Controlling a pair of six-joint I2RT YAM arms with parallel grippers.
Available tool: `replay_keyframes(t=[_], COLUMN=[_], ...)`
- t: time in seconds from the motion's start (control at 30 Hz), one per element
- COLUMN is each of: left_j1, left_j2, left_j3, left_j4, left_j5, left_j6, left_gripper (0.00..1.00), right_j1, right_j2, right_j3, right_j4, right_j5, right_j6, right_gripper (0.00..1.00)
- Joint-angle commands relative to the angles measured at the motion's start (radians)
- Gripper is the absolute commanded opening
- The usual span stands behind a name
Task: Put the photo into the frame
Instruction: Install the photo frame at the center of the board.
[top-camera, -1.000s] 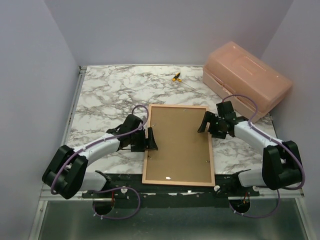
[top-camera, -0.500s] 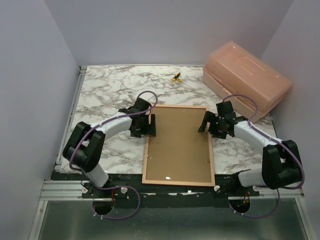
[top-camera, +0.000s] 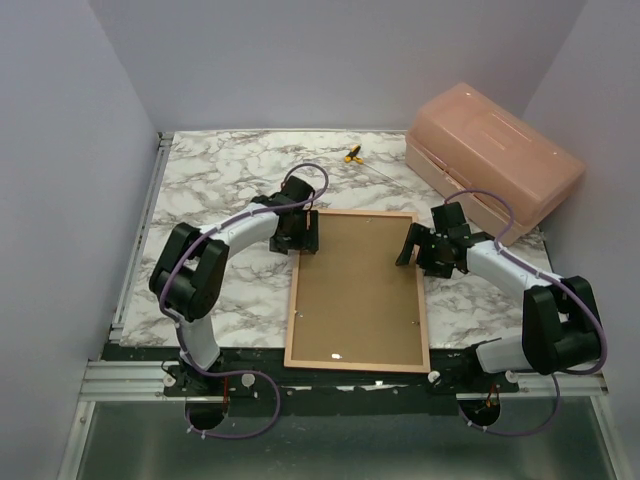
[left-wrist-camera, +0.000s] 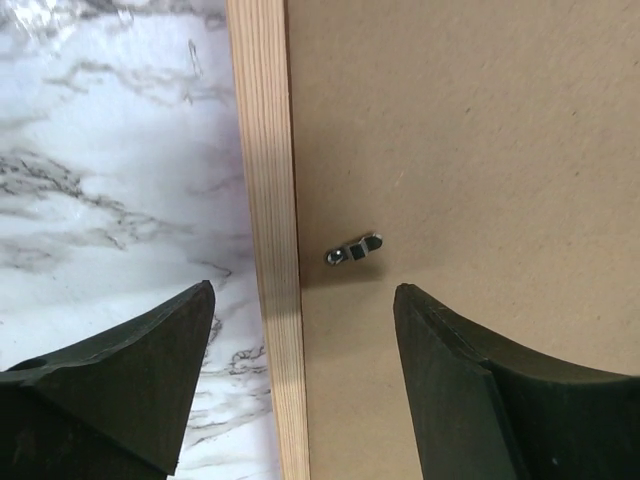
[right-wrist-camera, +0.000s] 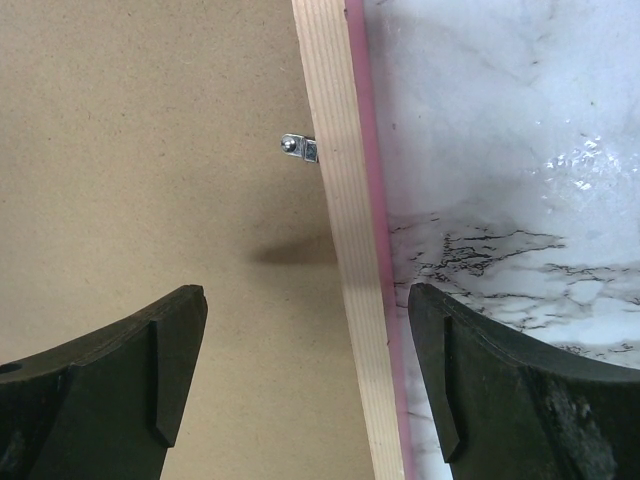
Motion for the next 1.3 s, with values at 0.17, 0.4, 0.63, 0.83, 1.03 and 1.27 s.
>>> replay_keyframes(t=[0.17,0.4,0.63,0.83,1.03,1.27], left_j1=[0.004,0.002,0.005,0.016,0.022,0.022], left_j2=[0.091,0.129,0.139,0.132,0.118,0.025], left_j3=[0.082,0.075,0.08,0.065,0.047,-0.028], left_j4=[-0.035,-0.003,0.002,0.031,0.053,0.087], left_j5=[-0.067,-0.046,-0.072,-0.053,-0.01,0.019], left_j6=[0.039,0.037,0.024,0.012,0.016,-0.015], left_gripper=[0.62,0.64,0.35,0.1,0.0,0.41], right_j1=[0.001,0.001,-0.001,0.001,0.0,0.0], right_j2=[0.015,0.017,0.022,0.026,0.022,0.023], right_j3=[-0.006,-0.005,-0.015,-0.031,-0.042,-0.045], right_j4=[0.018,0.018,0.023,0.031,0.032,0.035], right_j5=[0.02,0.018,0.012,-0.008,-0.014,-0.021], right_j6=[-0.006,-0.005,-0.007,-0.008,-0.009,-0.014], right_gripper=[0.89,0.89,0.89,0.89,0.89,0.89])
